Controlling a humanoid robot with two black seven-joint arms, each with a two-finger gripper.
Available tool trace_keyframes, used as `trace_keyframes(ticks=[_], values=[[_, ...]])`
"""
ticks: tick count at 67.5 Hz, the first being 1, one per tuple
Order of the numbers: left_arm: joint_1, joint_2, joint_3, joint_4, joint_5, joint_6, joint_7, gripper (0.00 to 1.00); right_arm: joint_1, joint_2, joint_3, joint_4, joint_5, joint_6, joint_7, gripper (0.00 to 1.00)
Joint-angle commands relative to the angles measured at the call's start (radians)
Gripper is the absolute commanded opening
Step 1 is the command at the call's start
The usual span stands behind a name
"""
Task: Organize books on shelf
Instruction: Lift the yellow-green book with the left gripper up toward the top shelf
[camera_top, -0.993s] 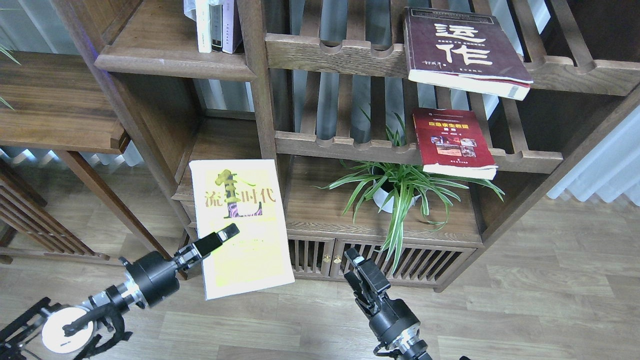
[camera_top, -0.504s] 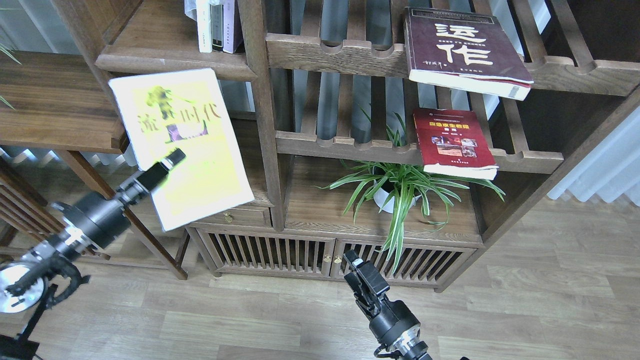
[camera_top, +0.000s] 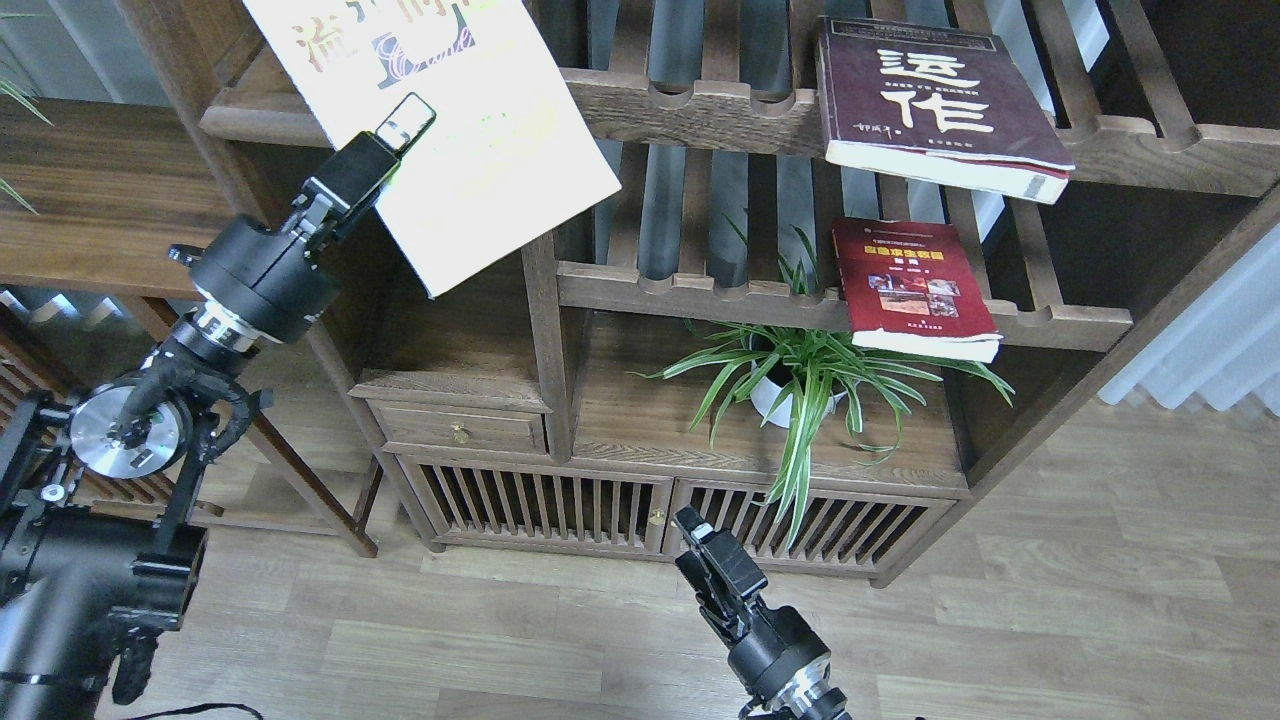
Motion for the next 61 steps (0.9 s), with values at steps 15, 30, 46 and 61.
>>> trace_keyframes(ticks=[15,30,46,61], values=[[0.007,-0.003,-0.229,0.0,-0.029,0.0,-0.008,0.02,0.0,0.0,0.002,0.0,0.002,0.0,0.0,0.98],[0.007,0.037,-0.331,0.0,-0.084,0.0,-0.009,0.02,0.0,0.0,0.0,-0.002,0.0,0.0,0.0,0.98],[0.035,0.147,-0.462,0.003,-0.107,0.0,0.003,0.02,0.0,0.0,-0.003,0.0,-0.001,0.0,0.0,0.98],[0.076,0.153,-0.399,0.001,-0.087,0.0,0.006,0.02,0.0,0.0,-0.013,0.0,-0.001,0.0,-0.001,0.98]])
